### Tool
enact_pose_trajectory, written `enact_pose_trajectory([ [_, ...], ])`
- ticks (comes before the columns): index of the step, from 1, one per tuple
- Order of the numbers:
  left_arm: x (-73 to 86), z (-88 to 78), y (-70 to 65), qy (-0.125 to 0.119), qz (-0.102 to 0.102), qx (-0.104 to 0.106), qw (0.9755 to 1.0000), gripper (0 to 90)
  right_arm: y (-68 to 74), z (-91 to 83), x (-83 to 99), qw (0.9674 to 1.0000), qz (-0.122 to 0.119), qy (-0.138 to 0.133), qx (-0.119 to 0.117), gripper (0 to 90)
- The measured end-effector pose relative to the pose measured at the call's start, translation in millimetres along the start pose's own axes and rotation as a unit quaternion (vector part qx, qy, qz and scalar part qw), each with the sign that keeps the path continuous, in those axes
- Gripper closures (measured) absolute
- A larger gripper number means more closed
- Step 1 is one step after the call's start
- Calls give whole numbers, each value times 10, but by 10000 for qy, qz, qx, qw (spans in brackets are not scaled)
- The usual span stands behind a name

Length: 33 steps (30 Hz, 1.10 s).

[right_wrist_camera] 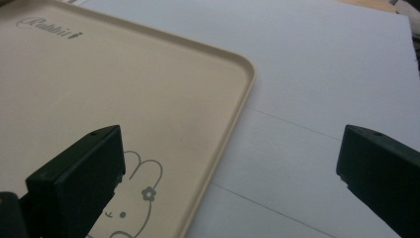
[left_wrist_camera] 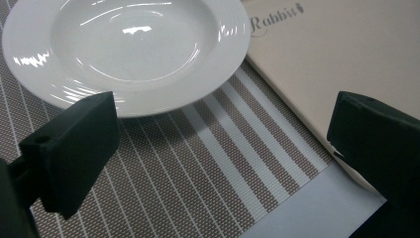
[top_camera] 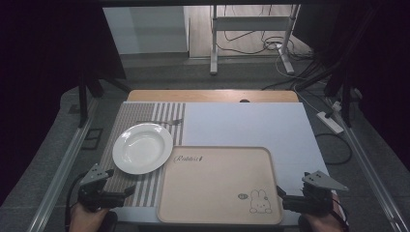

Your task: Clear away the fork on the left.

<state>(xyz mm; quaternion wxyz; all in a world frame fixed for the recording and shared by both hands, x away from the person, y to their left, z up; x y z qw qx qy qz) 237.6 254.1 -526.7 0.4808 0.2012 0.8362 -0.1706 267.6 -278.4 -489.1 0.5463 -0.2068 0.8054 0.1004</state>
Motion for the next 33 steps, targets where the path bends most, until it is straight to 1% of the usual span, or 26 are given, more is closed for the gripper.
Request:
enact_pose_trajectory([
  [1,0,0,0,0,0,0,10000,6,0,0,0,10000,0,0,0,0],
  [2,1,4,-5,22,7,-12,10000,4,-16,-1,-1,10000,80,-20,-31,0],
  [4,5,7,3,49,-32,-13,10000,4,-24,4,0,9999,124,-12,-3,0],
  [7,6,5,13,44,-87,16,10000,4,-20,0,-2,9999,100,-20,23,0],
  [10,5,4,16,46,-98,26,9999,3,-17,-2,-2,10000,75,-28,27,0],
  [12,6,7,18,61,-112,36,9999,1,-10,2,-2,10000,50,-29,-10,0],
  [15,7,10,26,72,-195,80,9998,0,-3,1,-1,10000,21,-14,-30,0],
  [21,9,17,27,102,-221,137,9996,0,-4,-4,-3,10000,34,-41,-29,0],
  [29,13,53,24,297,-227,207,9991,0,3,0,-2,10000,-5,-31,-22,0],
  [31,-9,77,25,244,-253,285,9990,0,4,3,0,10000,-11,-14,-22,0],
  [33,-20,88,24,233,-229,298,9990,0,4,3,0,10000,-18,-12,-17,0],
])
Point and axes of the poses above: each handheld gripper's, and its own axes: z roughly forward along the jaws, x roughly out of its underside, y roughly to its left, the point moved 6 cm from there along z, roughly forward along the jaws, and after that the axes turned 13 degrees about -y, right-handed, at the moved point
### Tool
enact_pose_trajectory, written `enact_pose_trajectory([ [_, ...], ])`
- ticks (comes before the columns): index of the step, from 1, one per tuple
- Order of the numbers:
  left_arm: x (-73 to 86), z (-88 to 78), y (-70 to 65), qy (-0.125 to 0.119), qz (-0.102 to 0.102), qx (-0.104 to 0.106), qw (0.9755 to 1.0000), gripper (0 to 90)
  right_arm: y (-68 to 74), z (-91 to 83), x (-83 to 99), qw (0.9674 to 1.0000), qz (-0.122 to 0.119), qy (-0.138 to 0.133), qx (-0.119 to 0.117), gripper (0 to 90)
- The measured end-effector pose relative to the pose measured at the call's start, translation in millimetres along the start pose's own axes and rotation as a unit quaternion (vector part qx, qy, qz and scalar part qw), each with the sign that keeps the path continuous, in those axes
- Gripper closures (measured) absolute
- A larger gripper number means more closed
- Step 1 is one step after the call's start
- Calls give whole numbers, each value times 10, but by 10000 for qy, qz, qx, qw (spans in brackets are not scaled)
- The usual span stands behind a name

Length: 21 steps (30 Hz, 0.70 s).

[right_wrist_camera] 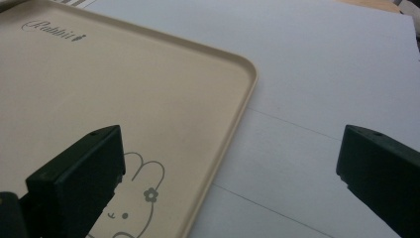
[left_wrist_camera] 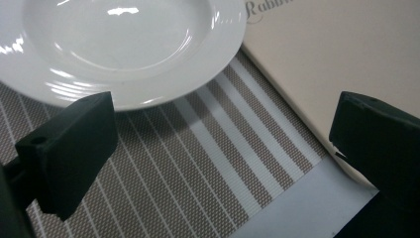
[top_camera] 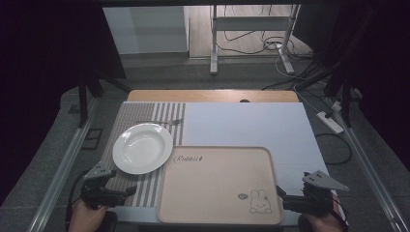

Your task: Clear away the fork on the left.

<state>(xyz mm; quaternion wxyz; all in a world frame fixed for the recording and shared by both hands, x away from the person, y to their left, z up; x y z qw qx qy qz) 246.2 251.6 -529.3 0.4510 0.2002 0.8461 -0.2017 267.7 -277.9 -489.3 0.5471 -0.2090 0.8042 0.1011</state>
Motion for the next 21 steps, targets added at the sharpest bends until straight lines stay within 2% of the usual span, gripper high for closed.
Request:
enact_pose_trajectory([
  [2,-29,47,-9,9,122,85,9999,0,8,-5,-2,10000,-35,-26,-56,0],
  [7,-50,137,-3,118,177,164,9996,0,14,-4,-2,10000,-56,-26,-64,0],
  [9,-65,167,14,92,202,145,9996,0,18,-3,-2,9999,-68,-25,-82,0],
  [12,-79,216,57,90,253,-17,9996,0,28,-3,0,9999,-96,-9,-101,0],
  [16,-86,277,84,137,220,57,9996,0,33,3,2,9999,-119,7,-116,0],
  [21,-166,434,131,242,330,133,9991,0,38,7,5,9998,-147,38,-129,0],
])
Point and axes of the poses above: each handheld gripper's, and its own axes: z roughly forward along the jaws, x roughly out of its underside, y roughly to its left, the point moved 6 cm from there along z, roughly forward along the jaws, and after that the axes turned 13 degrees about -y, right-handed, at the moved point
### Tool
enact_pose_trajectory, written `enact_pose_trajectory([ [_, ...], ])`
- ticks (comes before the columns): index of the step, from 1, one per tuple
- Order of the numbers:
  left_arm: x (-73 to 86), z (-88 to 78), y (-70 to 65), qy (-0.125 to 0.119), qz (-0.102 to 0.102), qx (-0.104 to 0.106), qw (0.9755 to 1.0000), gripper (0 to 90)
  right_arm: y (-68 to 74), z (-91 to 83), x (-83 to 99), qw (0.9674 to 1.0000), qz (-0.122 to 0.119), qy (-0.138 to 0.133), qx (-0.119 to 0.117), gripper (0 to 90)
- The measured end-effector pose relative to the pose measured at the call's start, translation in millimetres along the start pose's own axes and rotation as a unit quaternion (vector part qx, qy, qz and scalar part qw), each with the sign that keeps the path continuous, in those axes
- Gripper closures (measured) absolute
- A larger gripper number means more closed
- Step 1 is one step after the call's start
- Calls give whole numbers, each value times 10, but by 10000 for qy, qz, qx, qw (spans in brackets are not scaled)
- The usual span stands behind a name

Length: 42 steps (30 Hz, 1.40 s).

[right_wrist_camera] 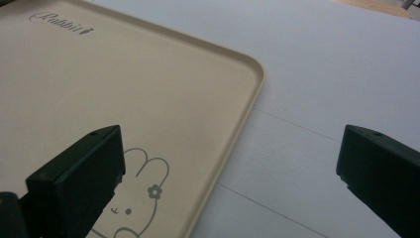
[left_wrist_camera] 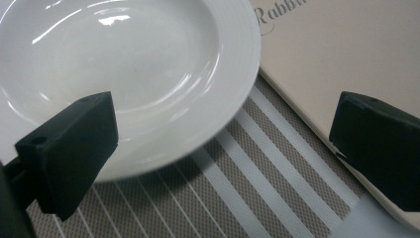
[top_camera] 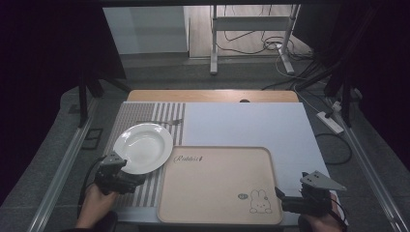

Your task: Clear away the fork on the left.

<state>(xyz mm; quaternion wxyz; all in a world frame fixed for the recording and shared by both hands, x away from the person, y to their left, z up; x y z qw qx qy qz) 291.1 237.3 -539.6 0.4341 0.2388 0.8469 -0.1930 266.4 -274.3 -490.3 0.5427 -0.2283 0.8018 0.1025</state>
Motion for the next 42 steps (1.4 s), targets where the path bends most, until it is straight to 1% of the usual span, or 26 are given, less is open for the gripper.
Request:
enact_pose_trajectory([
  [5,-74,104,37,8,16,80,10000,0,2,4,3,10000,-31,20,-8,0],
  [6,-92,137,48,25,9,78,10000,0,3,5,4,10000,-38,32,-14,0],
  [7,-115,179,59,109,8,59,9999,0,8,9,5,10000,-28,45,-21,0],
  [8,-115,179,59,109,8,59,9999,0,8,9,5,10000,-28,45,-21,0],
  [11,-195,265,77,46,-24,123,9999,0,10,11,6,10000,-37,58,-25,0],
  [14,-248,345,99,66,-21,144,9999,0,10,13,7,10000,-37,65,-23,0],
  [16,-263,371,109,78,1,153,9999,0,10,13,7,10000,-43,69,-18,0],
  [18,-292,425,131,133,73,171,9997,0,11,14,8,10000,-47,74,-22,0],
  [19,-322,479,157,164,135,159,9996,0,10,16,9,9999,-51,84,-24,0],
  [21,-357,533,186,175,126,176,9996,0,10,17,9,9999,-53,90,-26,0],
  [22,-357,533,186,175,126,176,9996,0,10,17,9,9999,-53,90,-26,0],
  [23,-395,592,213,179,150,192,9995,0,10,18,10,9999,-51,97,-27,0],
  [25,-416,622,227,176,185,197,9995,0,9,19,11,9999,-48,102,-27,0],
  [26,-456,683,247,199,250,219,9993,0,9,20,11,9999,-48,106,-29,0],
  [28,-498,746,263,218,278,251,9991,0,9,20,11,9999,-45,107,-29,0],
  [30,-517,778,271,228,268,257,9990,0,8,21,11,9999,-47,104,-28,0],
  [31,-555,839,284,242,239,313,9989,0,7,21,11,9999,-41,106,-31,0],
  [32,-555,839,284,242,239,313,9989,0,7,21,11,9999,-41,106,-31,0],
  [33,-596,894,303,250,219,330,9989,0,7,21,11,9999,-35,104,-41,0],
  [36,-645,945,326,204,216,345,9990,0,7,22,12,9999,-34,106,-43,0],
  [37,-694,999,347,182,180,362,9990,0,7,22,12,9999,-28,110,-49,0],
  [38,-694,999,347,182,180,362,9990,0,7,22,12,9999,-28,110,-49,0],
  [40,-761,1089,370,178,198,352,9990,0,5,23,13,9999,-23,114,-51,0],
  [41,-761,1089,370,178,198,352,9990,0,5,23,13,9999,-23,114,-51,0],
  [42,-781,1121,377,183,240,351,9989,0,5,24,13,9999,-19,116,-52,0],
])
Point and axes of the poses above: each handheld gripper's, and its own axes: z roughly forward along the jaws, x roughly out of its underside, y roughly to its left, the point moved 6 cm from there along z, roughly forward along the jaws, and after that the axes turned 13 degrees about -y, right-handed, at the moved point
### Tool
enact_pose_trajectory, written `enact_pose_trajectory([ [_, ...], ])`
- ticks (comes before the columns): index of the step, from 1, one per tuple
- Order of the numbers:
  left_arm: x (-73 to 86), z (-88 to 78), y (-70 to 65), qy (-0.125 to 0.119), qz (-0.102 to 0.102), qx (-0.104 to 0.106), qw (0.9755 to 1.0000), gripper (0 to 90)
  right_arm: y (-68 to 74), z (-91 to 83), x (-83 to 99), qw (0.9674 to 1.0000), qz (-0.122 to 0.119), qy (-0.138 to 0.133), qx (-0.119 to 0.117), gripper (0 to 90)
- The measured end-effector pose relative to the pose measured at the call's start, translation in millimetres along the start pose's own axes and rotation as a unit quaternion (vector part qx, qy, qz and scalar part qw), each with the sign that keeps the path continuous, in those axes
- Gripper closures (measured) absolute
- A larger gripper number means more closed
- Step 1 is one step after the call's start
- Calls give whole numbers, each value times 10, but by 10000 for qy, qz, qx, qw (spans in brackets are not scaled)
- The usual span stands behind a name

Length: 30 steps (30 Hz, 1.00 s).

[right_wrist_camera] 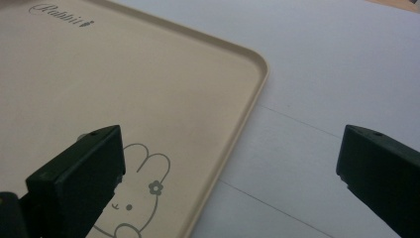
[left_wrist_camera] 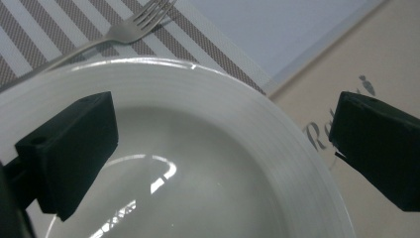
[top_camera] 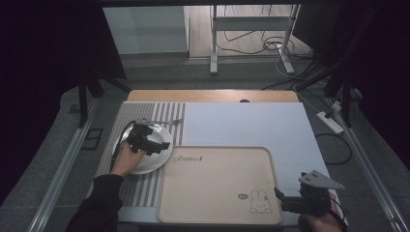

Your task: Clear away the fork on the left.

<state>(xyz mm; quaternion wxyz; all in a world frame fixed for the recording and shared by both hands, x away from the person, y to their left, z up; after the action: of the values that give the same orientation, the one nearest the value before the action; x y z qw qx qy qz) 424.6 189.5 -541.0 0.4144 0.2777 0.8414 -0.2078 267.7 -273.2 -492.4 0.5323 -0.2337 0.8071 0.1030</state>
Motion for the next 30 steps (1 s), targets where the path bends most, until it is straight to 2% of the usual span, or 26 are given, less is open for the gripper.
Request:
enact_pose_trajectory([
  [3,-64,133,21,33,17,26,10000,0,-1,0,0,10000,3,1,-3,0],
  [8,-122,244,45,101,90,53,9999,0,-3,0,1,10000,11,11,-9,0],
  [12,-188,352,82,113,34,43,9999,0,2,1,1,10000,3,9,-22,0],
  [18,-257,488,225,270,64,-38,9996,27,-3,0,2,10000,13,13,-26,0],
  [20,-286,506,291,299,69,-159,9994,89,-4,0,2,10000,16,11,-26,0],
  [24,-319,521,397,340,37,-229,9992,337,-4,0,2,10000,15,14,-24,0],
  [25,-324,526,445,377,-5,-258,9990,431,-3,0,2,10000,14,13,-24,0],
  [26,-323,529,472,422,-18,-264,9988,431,-3,0,2,10000,14,13,-24,0],
  [27,-325,531,560,481,40,-471,9977,518,-4,0,2,10000,17,12,-25,0],
  [28,-325,531,560,481,40,-471,9977,589,-5,0,2,10000,19,13,-25,0],
  [29,-324,525,608,533,55,-539,9971,589,-5,0,2,10000,19,13,-25,0],
  [30,-329,515,671,542,14,-616,9966,684,-5,0,2,10000,21,12,-25,0],
])
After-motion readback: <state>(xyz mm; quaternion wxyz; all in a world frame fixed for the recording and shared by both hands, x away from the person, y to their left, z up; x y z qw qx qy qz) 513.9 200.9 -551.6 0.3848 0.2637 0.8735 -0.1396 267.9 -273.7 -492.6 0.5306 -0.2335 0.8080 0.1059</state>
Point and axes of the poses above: each handheld gripper's, and its own axes: z roughly forward along the jaws, x roughly out of its underside, y roughly to its left, the point moved 6 cm from there along z, roughly forward along the jaws, and after that the axes turned 13 degrees about -y, right-handed, at the moved point
